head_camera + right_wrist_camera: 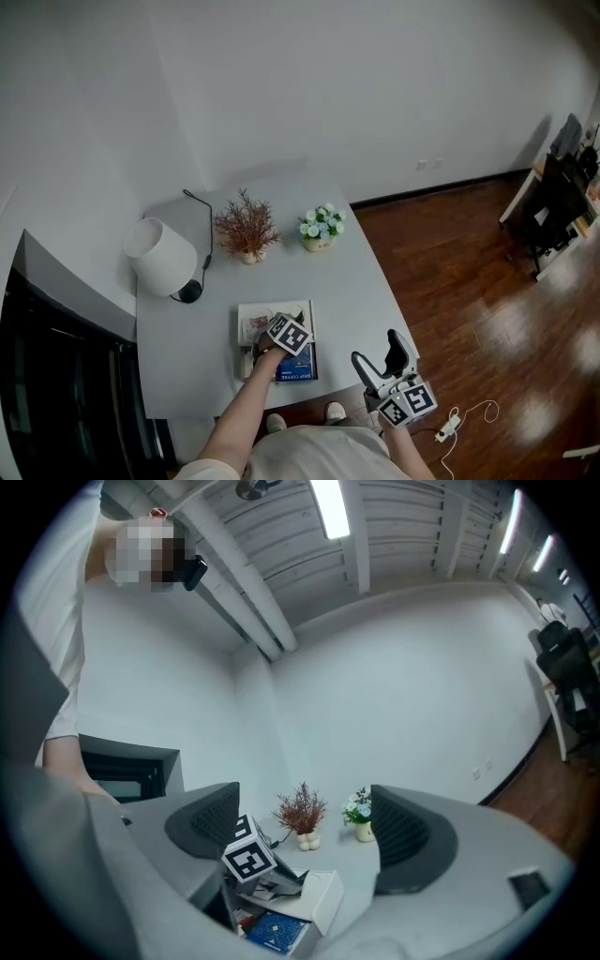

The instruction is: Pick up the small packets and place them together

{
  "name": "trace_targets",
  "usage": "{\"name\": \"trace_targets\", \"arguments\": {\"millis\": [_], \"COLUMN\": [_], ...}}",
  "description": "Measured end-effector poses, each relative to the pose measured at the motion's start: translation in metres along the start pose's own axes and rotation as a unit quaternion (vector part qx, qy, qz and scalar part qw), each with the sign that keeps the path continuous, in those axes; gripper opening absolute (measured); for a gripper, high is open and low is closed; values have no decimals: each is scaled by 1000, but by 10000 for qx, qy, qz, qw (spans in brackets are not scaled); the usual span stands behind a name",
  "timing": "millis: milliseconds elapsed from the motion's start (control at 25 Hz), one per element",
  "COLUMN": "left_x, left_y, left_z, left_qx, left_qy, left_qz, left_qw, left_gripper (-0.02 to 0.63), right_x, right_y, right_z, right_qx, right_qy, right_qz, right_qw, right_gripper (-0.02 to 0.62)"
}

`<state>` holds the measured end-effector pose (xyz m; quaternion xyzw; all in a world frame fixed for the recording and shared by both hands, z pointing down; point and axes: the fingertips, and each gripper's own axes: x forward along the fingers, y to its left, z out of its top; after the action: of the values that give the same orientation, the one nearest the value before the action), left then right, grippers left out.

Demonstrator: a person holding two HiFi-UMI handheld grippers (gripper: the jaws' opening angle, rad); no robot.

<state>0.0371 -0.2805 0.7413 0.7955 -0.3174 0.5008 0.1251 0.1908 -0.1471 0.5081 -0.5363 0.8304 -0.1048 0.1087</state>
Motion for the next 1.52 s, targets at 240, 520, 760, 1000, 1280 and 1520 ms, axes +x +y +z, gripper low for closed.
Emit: {"name": "trace_targets", "arguments": {"millis": [240,520,760,1000,1280,1520], "left_x": [18,23,-1,-99,-234,-294], "left_y": [-9,-27,-26,2,33,35], "left_z": [-4,-14,2,39,22,-37], "left_qx": [194,332,30,-1000,-1556,-1980], "left_qy": [62,231,-504,-2612,-4126,-4480], "left_qz": [-230,-578,-643,-386,708,1773], "left_qw": [9995,9975,9967,9593,8947,8536], "left_gripper": [141,244,376,448,448,448], "right_x": [-10,-5,0,10,34,52], "right_y": [-9,-8,1,11,24,50], "right_z": [-3,-1,-6,-9,-5,-6], "right_qx": [72,104,170,163,94,-10], "right_qy": [32,-13,4,22,3,40], "right_qz": [-105,-62,31,195,445,769], "right_qw": [9999,9999,9999,9997,9990,9970], "right_gripper": [433,433,433,433,433,433]}}
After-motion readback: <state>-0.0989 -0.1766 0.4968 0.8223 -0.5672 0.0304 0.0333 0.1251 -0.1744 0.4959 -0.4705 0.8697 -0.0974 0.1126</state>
